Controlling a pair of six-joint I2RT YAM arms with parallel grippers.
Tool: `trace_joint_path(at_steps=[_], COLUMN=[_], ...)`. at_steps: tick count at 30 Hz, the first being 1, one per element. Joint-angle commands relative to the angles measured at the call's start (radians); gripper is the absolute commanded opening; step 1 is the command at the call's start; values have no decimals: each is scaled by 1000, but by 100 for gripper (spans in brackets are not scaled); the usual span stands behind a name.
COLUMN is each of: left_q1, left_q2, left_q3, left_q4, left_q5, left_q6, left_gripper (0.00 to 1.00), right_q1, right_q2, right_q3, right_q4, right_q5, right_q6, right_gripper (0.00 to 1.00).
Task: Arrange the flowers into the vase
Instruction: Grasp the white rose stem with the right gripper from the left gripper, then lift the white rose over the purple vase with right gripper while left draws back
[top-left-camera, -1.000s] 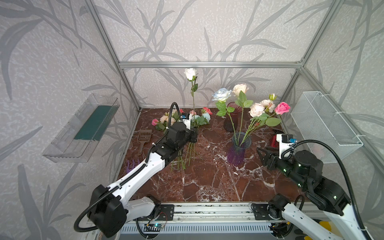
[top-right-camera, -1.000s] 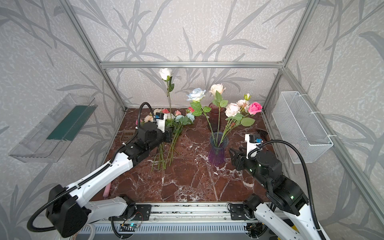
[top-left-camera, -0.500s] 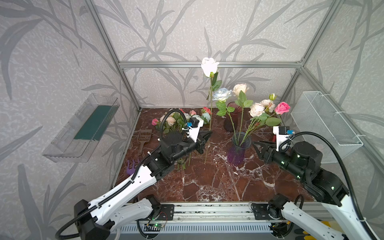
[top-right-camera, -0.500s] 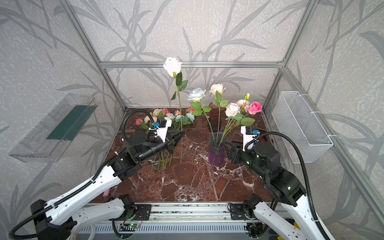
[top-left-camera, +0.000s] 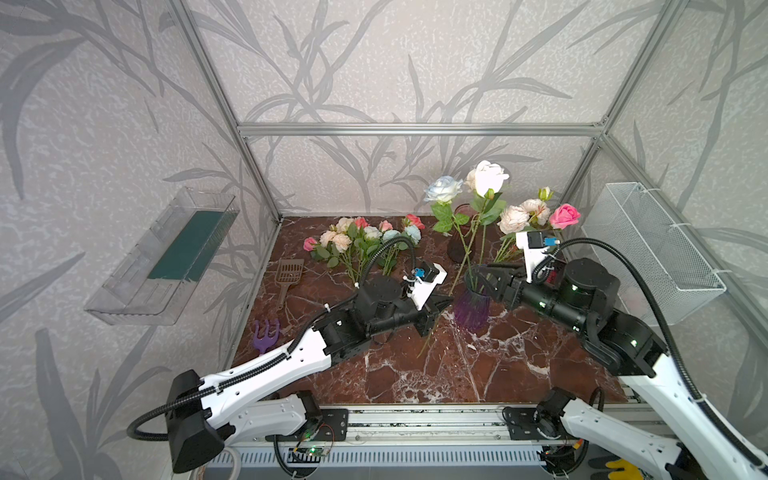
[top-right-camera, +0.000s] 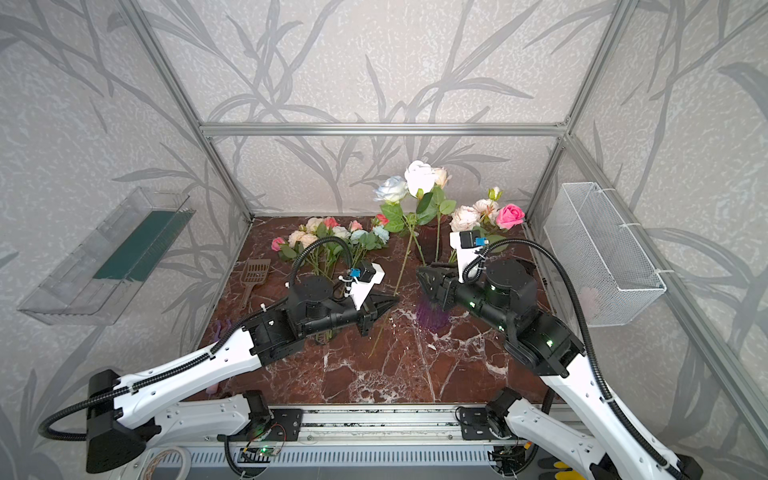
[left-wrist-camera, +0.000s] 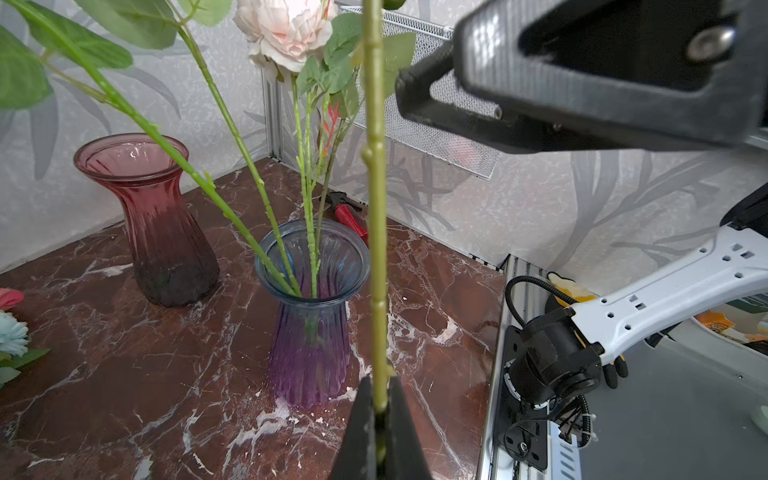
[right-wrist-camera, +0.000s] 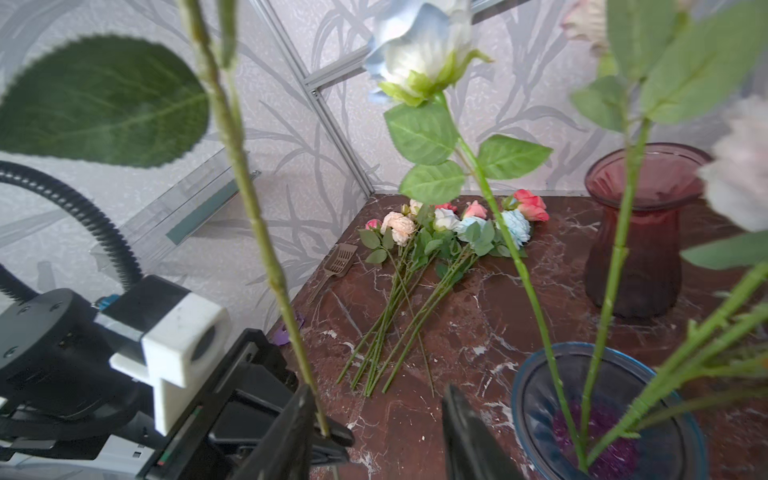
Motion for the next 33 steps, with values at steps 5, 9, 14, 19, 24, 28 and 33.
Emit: trace_joint_path(at_steps=[5,9,14,19,24,28,33], left_q1=[-3,-3,-3,-2,2,14,39], left_q2=[2,-1,-16,-29,-62,-114,-186], left_q3=[44,41,36,20,-4,-34,-85], left_q4=[2,2,7,29,51,78,132], left_q5=[-1,-12,-47,-98,-175,-295,-490], left_q6=[18,16,17,-5,4,21,35], left_gripper=[0,0,0,31,62,67,68], right_q1=[65,73,96,111,113,113,110], right_q2=[93,136,145,122,107,121,159], right_q3=[55,53,40,27,54,140,343], right_q4=[80,114,132,155,147,104,-42], right_q5=[-12,-27,5,50,167,259,394], right_q6=[-73,-55,-46,-41,-75,-161,-334], right_gripper=[50,44,20,9,6,6,6])
